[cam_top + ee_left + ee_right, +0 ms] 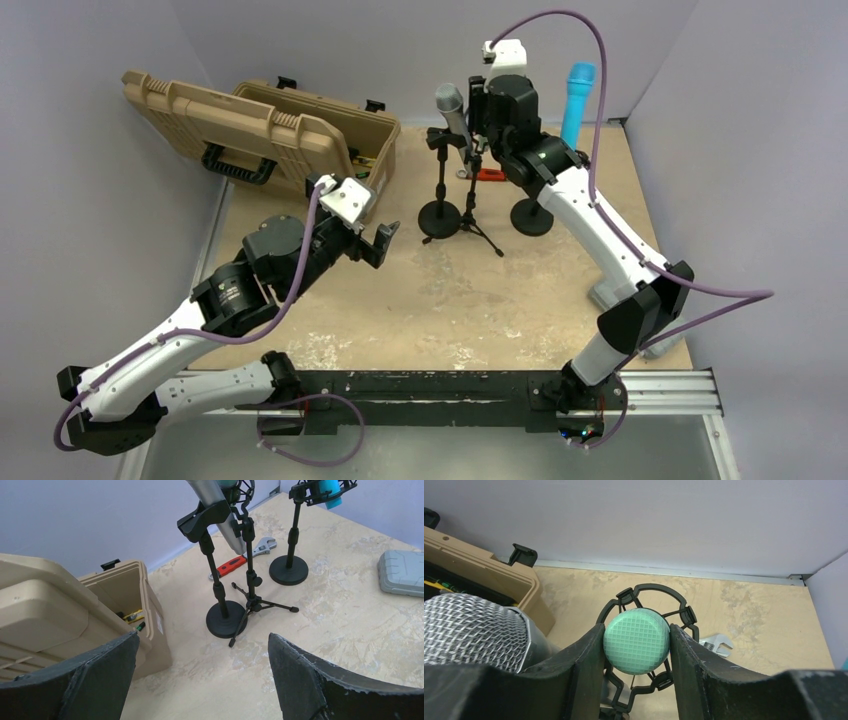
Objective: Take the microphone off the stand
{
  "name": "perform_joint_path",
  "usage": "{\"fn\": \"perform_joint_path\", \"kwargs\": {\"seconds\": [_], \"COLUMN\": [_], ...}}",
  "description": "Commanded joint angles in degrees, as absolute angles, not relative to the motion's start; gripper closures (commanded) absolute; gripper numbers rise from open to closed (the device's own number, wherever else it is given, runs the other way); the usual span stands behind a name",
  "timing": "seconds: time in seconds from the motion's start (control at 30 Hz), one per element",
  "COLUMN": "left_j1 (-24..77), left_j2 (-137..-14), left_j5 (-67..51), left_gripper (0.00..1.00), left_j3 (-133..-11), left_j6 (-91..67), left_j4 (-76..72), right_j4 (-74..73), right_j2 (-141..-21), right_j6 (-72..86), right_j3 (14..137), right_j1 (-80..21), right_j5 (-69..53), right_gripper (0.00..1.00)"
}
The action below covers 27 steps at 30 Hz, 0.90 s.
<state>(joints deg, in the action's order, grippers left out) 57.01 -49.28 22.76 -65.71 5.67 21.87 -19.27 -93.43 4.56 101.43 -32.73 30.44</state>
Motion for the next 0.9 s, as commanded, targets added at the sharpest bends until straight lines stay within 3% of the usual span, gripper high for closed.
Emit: {"fn": "perform_joint_path", "kwargs": {"seconds": [0.0, 0.63, 0.87], "left_j1": [57.41, 57.99, 58.51], "left_j2": [-49.14, -49.35, -48.92], "left_j5": [23.47, 23.66, 24.1], "left_gripper": [0.03, 0.03, 0.04], "left_j3": [-65.3, -65.35, -65.41], "left_j6": [7.03, 7.02, 6.72], "left_j4": [19.12, 19.2, 19.25], "right_j4": [-19.5, -29.11, -28.31], "right_j2": [-90.2, -84.25, -75.88], "right_j6": [3.6, 6.07, 8.44], "right_j3": [106.04, 120.2, 117.06], "right_j1": [-32.77, -34.27, -34.27], "right_j5": [30.8, 25.45, 20.84], "right_gripper": [0.75, 0.95, 1.0]}}
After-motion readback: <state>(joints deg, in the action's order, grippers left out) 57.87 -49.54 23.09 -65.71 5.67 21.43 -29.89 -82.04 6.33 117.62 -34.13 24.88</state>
